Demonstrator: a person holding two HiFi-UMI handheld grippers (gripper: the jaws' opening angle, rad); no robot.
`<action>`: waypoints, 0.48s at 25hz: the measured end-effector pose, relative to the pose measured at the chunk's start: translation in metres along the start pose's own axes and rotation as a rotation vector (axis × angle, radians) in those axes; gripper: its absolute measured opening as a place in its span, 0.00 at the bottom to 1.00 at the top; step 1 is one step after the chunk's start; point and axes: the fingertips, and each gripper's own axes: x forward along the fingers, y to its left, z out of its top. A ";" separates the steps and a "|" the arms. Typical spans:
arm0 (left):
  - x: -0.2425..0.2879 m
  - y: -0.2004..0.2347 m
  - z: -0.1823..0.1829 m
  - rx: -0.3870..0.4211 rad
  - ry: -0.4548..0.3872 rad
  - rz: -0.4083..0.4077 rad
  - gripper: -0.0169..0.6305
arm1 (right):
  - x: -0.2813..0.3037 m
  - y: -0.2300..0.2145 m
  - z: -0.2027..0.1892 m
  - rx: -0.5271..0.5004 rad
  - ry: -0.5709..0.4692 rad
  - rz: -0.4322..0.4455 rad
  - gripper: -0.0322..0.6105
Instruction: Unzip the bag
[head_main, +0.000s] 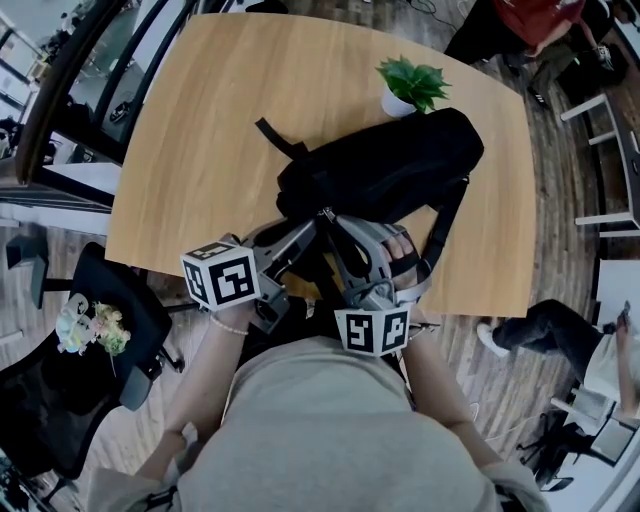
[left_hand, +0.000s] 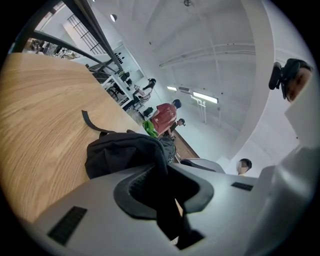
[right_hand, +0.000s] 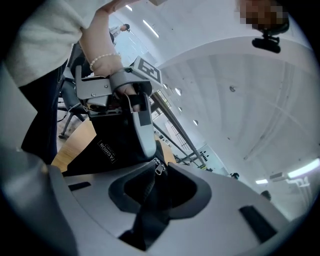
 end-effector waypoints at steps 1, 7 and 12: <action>0.000 0.000 0.000 0.000 0.000 0.000 0.14 | 0.000 0.000 0.001 -0.009 -0.006 -0.001 0.18; 0.001 -0.002 -0.002 0.010 0.010 -0.006 0.14 | 0.005 0.001 0.001 -0.061 -0.010 0.005 0.16; 0.000 0.000 -0.002 0.009 0.002 -0.002 0.14 | 0.011 -0.002 -0.002 -0.085 0.010 0.009 0.15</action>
